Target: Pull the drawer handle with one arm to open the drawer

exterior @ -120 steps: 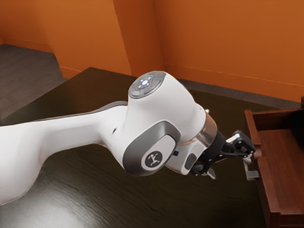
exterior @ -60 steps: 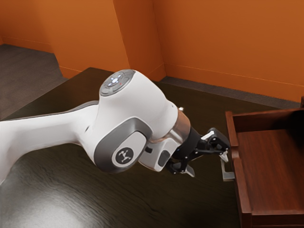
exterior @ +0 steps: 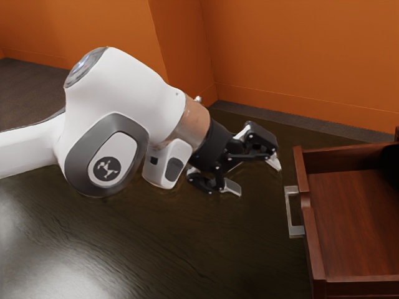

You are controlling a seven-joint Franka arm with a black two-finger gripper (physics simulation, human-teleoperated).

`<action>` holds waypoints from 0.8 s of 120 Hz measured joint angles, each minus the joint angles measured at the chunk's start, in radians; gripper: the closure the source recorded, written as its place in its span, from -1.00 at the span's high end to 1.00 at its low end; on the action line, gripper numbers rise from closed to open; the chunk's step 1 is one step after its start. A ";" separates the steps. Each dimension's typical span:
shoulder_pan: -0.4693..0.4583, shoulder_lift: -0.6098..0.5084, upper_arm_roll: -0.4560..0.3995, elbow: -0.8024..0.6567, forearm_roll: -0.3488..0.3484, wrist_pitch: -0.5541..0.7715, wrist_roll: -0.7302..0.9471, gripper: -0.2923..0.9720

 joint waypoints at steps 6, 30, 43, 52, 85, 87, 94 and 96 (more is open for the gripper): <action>0.008 -0.002 0.009 0.091 0.001 -0.080 -0.029 0.48; 0.016 0.018 0.063 0.233 0.111 -0.349 -0.233 0.51; 0.019 0.072 0.124 0.298 0.156 -0.480 -0.371 0.52; 0.017 0.133 0.185 0.378 0.171 -0.576 -0.479 0.53; 0.388 0.180 0.037 0.431 0.101 -0.765 -0.783 0.54; 0.441 0.180 -0.008 0.431 0.096 -0.770 -0.798 0.54; 0.603 0.180 -0.154 0.431 0.082 -0.786 -0.845 0.54; 0.627 0.182 -0.178 0.431 0.078 -0.791 -0.857 0.54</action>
